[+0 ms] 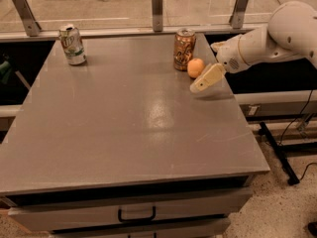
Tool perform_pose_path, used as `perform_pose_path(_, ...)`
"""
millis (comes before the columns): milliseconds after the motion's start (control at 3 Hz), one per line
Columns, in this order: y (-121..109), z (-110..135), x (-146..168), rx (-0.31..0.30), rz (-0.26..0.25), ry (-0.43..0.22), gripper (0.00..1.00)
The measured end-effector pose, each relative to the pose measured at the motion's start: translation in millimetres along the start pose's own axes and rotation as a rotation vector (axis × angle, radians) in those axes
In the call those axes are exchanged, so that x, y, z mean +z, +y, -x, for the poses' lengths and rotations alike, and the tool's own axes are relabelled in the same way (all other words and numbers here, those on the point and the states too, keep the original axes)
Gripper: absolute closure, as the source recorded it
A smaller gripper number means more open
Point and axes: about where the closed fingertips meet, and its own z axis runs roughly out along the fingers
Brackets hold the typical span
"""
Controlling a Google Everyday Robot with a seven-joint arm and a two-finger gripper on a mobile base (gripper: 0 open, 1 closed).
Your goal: Move orange near orange can
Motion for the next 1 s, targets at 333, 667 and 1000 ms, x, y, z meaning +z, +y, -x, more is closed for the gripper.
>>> perform_pose_path(333, -2, 2, -43, -0.019, -0.051, -0.005, 0.00)
perform_pose_path(667, 5, 18, -119, -0.073, -0.100, -0.037, 0.00)
perform_pose_path(1000, 36, 55, -179, -0.169, -0.107, -0.085, 0.00)
